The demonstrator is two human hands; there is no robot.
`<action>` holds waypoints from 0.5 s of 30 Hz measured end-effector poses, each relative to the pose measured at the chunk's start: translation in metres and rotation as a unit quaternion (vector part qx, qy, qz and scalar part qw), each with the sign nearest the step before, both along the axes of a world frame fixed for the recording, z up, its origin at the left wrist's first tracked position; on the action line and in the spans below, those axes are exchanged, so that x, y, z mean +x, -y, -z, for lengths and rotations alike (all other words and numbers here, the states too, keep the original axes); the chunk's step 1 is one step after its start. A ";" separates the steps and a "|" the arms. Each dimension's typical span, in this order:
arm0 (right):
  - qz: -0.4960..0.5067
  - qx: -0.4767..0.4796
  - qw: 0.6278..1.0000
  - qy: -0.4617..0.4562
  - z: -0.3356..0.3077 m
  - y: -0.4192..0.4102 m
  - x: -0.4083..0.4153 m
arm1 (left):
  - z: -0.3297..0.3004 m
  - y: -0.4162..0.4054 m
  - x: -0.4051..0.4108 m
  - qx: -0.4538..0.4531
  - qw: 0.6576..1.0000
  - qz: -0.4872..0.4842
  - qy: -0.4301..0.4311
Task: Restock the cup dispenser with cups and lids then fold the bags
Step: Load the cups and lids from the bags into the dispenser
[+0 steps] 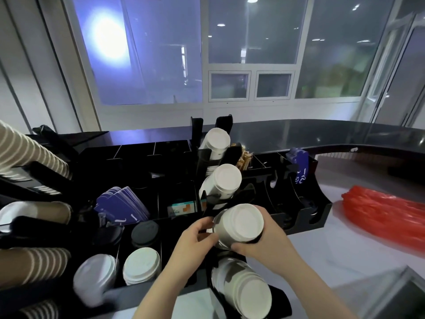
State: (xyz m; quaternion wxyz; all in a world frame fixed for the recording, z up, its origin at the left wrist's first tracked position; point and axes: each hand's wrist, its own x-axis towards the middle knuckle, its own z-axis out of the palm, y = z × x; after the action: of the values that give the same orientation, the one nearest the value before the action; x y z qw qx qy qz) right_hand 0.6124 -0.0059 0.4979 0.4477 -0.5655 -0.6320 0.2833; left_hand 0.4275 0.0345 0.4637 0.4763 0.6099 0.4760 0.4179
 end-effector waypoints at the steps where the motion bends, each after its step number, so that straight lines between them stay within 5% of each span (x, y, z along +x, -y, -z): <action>1: 0.001 0.000 1.000 -0.003 0.002 0.000 0.000 | 0.000 0.000 0.000 -0.002 1.000 -0.002 -0.004; 10: -0.018 0.005 0.997 -0.069 0.013 -0.004 0.005 | 0.000 -0.004 0.000 -0.011 1.000 0.015 -0.025; 15: -0.096 -0.089 0.982 -0.132 0.010 -0.009 0.017 | 0.003 -0.003 0.002 -0.027 1.000 -0.011 -0.003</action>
State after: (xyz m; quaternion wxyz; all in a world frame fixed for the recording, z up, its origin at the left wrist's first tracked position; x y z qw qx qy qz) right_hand 0.6292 0.0031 0.4876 0.4456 -0.4974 -0.5908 0.4527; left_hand 0.4291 0.0371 0.4607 0.4859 0.5929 0.4955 0.4084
